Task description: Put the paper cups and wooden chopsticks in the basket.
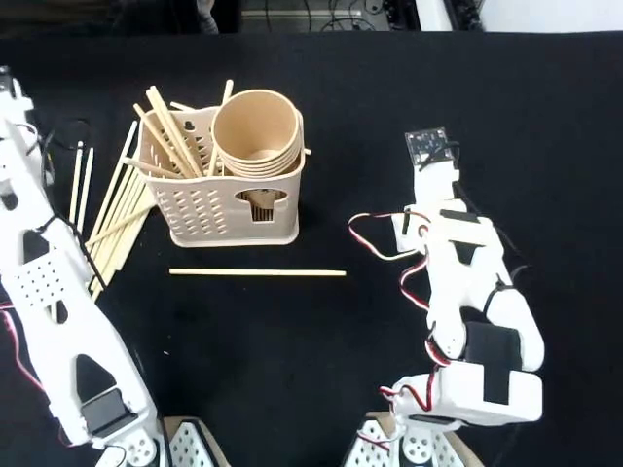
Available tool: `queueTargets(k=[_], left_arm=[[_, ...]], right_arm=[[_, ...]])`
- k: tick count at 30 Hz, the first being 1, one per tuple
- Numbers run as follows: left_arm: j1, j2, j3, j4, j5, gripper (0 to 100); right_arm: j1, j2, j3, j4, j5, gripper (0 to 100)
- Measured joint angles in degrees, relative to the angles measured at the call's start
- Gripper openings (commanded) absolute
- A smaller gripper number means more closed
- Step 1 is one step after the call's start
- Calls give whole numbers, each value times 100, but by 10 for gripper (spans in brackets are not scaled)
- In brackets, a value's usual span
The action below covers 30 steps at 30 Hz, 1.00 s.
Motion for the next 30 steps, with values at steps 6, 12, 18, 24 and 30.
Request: queueTargets(k=[6, 12, 18, 24, 30], left_arm=[[-44, -1073, 229, 44, 695, 27], [-132, -3077, 2312, 44, 1213, 29], [290, -5820, 5644, -404, 1143, 29], [976, -8730, 8545, -1873, 1134, 29], [1820, -11947, 11534, -4264, 1125, 29]], right_arm=[[0, 0, 0, 0, 0, 92], [0, 0, 0, 0, 0, 92], [0, 0, 0, 0, 0, 92], [0, 0, 0, 0, 0, 92], [0, 0, 0, 0, 0, 92]])
